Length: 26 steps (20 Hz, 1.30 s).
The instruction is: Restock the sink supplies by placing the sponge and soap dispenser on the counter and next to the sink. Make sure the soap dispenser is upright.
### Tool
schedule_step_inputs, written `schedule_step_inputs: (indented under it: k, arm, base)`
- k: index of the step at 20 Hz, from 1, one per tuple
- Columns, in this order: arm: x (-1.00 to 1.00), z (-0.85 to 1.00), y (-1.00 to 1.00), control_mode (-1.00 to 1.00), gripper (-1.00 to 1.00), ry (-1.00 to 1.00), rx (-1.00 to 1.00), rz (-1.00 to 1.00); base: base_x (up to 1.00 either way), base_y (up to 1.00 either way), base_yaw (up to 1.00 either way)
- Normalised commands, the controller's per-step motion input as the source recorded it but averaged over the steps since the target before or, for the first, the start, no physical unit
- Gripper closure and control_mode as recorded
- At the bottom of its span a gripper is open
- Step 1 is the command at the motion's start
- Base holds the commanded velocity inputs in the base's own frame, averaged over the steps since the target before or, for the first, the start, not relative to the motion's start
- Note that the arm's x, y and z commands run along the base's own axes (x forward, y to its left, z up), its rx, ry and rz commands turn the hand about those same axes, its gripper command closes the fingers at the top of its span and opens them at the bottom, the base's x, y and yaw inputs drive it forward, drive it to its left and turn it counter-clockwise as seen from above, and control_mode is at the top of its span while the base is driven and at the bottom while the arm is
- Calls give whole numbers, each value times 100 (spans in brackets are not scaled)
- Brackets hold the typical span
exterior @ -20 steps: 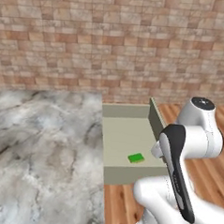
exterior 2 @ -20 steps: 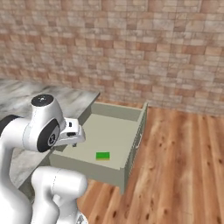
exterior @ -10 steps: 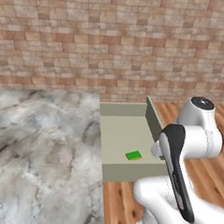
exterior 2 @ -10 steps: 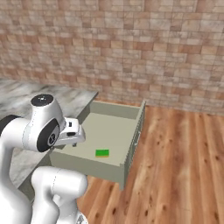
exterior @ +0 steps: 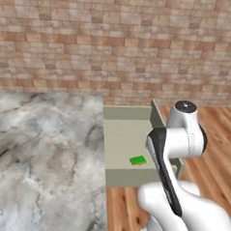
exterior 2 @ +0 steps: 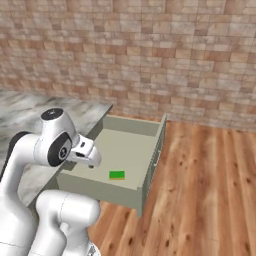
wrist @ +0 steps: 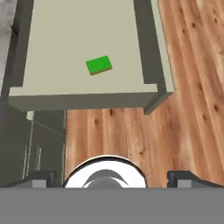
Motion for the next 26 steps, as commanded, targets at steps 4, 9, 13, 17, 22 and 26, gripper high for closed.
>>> schedule_step_inputs:
  k: [4,9,13,17,22,26]
  arm:
    - [30,-44,-15,-100,-100,9,16,-42]
    - [21,-56,-14,-100,-100,14,17,-34]
    - [28,-48,0,-100,-100,12,9,-31]
    - [34,-8,0,-100,-100,5,2,-30]
    - [41,0,0,-100,-100,1,0,-15]
    - [56,-13,0,-100,-100,0,0,-3]
  base:
    - [0,0,0]
    - [0,0,0]
    - [0,0,0]
    - [0,0,0]
    - [0,0,0]
    - [0,0,0]
